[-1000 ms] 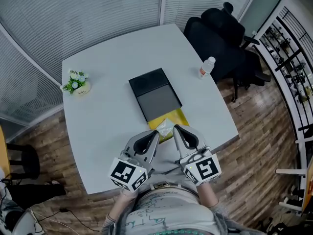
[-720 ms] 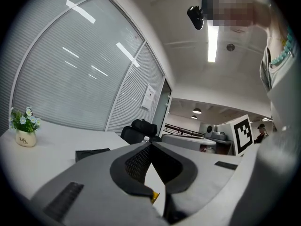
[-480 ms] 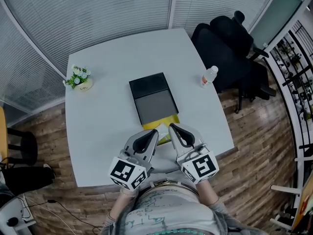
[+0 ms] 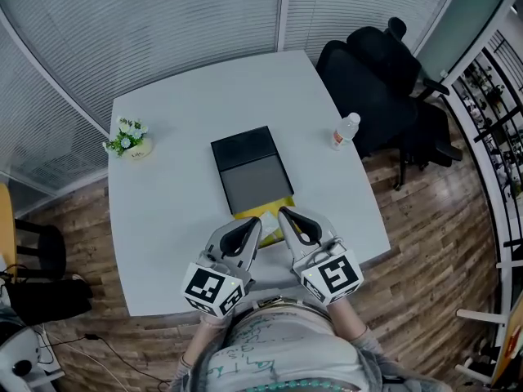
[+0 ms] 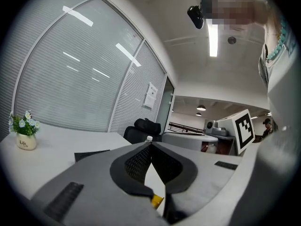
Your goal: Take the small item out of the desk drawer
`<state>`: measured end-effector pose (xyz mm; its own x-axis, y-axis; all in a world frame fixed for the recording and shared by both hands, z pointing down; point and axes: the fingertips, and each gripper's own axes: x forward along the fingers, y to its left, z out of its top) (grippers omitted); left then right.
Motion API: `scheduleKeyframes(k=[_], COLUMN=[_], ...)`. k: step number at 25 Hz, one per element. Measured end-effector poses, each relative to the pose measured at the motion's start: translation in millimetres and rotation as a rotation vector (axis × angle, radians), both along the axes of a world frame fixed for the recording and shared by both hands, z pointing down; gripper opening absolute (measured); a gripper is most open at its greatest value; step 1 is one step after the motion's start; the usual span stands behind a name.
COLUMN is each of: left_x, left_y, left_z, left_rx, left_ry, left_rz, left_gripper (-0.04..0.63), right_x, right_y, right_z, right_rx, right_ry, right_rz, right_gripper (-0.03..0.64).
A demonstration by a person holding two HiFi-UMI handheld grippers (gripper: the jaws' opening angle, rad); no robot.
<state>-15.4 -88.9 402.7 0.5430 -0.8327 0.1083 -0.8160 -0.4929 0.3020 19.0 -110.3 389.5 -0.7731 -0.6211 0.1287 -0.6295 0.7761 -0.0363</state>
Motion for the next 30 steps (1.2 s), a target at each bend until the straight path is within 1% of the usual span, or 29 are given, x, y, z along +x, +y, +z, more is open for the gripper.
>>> scheduleKeyframes(k=[6, 11, 18, 25, 30], left_x=[-3.3, -1.1, 0.9, 2.2, -2.7], left_y=[-7.0, -11.7, -11.6, -7.0, -2.7], left_z=[13.3, 41.7, 77.3, 133.5, 166.7], left_rx=[-0.03, -0.079, -0.147, -0.257, -0.333], left_ry=[-0.006, -0.051, -0.081, -0.177, -0.208], left_rz=[0.0, 0.013, 0.023, 0.069, 0.082], left_gripper=[-0.002, -0.002, -0.002, -0.002, -0.002], right_x=[2.6, 12.4, 19.8, 19.7, 15.8], right_y=[-4.8, -8.7, -10.9, -17.2, -20.2], right_z=[3.6, 10.9, 24.7, 23.3, 26.4], right_rx=[-0.012, -0.025, -0.06, -0.053, -0.06], right_ry=[0.001, 0.011, 0.025, 0.029, 0.03], right_rz=[0.003, 0.032, 0.05, 0.048, 0.038], right_gripper=[0.002, 0.002, 0.002, 0.002, 0.002])
